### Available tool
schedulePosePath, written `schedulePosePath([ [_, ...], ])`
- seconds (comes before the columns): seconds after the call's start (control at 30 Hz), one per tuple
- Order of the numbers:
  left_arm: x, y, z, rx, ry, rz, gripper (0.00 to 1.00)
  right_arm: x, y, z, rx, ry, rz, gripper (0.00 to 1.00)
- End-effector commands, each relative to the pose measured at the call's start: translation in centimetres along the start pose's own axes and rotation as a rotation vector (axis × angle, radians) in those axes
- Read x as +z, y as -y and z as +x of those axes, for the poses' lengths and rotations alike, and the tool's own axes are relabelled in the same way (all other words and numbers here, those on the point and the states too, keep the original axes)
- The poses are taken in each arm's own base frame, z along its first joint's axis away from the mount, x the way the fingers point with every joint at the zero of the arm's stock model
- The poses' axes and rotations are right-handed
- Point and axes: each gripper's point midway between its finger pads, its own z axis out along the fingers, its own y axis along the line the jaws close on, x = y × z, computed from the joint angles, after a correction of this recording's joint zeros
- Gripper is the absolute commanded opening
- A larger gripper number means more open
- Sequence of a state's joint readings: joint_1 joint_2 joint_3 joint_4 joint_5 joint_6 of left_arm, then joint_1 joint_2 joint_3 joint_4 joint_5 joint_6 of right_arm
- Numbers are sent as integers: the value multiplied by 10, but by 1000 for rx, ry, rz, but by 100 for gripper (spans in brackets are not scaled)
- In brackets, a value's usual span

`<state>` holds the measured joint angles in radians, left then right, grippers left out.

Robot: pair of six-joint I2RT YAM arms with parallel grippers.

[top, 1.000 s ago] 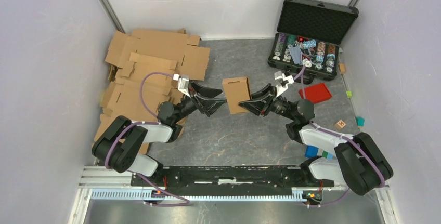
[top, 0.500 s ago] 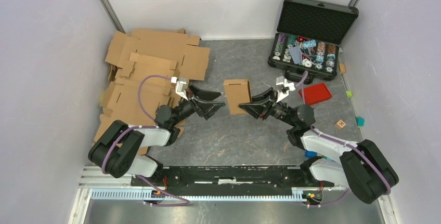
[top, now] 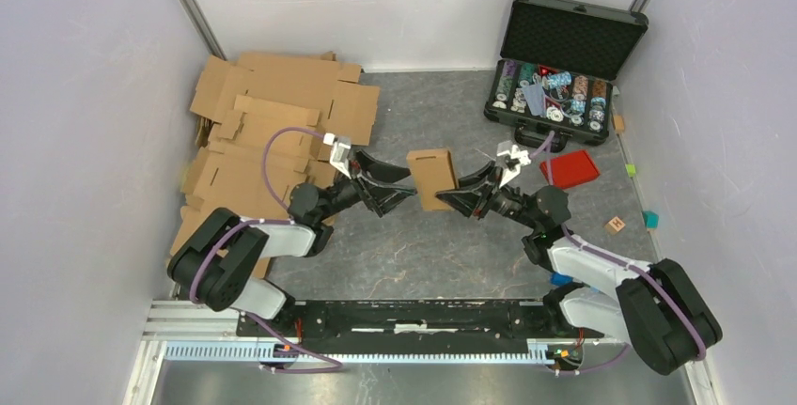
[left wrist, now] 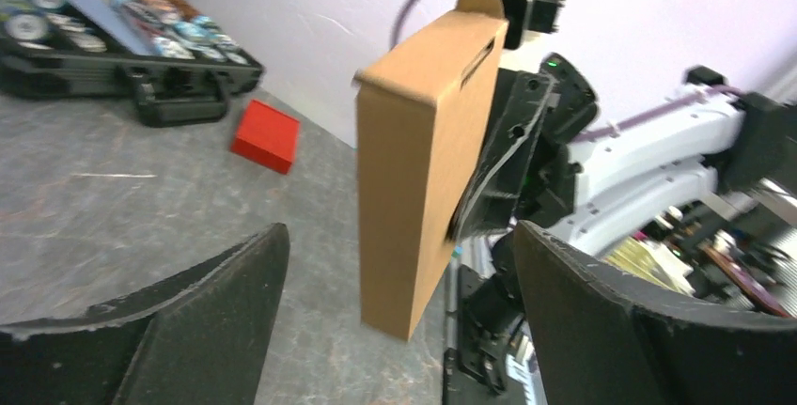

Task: Fold the paper box
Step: Close the paper box at the center of the board.

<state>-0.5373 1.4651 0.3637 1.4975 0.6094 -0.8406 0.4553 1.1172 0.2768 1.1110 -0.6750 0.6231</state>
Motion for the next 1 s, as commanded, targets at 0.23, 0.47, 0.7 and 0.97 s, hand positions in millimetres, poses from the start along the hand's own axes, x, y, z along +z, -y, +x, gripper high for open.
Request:
schedulePosePath([
  [0.23, 22, 42, -3, 54, -32, 192, 51, 15, -46, -11, -12, 27, -208, 20],
  [0.47, 20, 40, -1, 59, -29, 180, 16, 13, -32, 2, -55, -9, -162, 51],
  [0.7, 5, 16, 30, 91, -102, 105, 16, -12, 10, 17, -196, -88, 21, 98],
  [0.97, -11, -31, 71, 278, -285, -147, 17, -52, 48, 0, -283, 29, 367, 98],
])
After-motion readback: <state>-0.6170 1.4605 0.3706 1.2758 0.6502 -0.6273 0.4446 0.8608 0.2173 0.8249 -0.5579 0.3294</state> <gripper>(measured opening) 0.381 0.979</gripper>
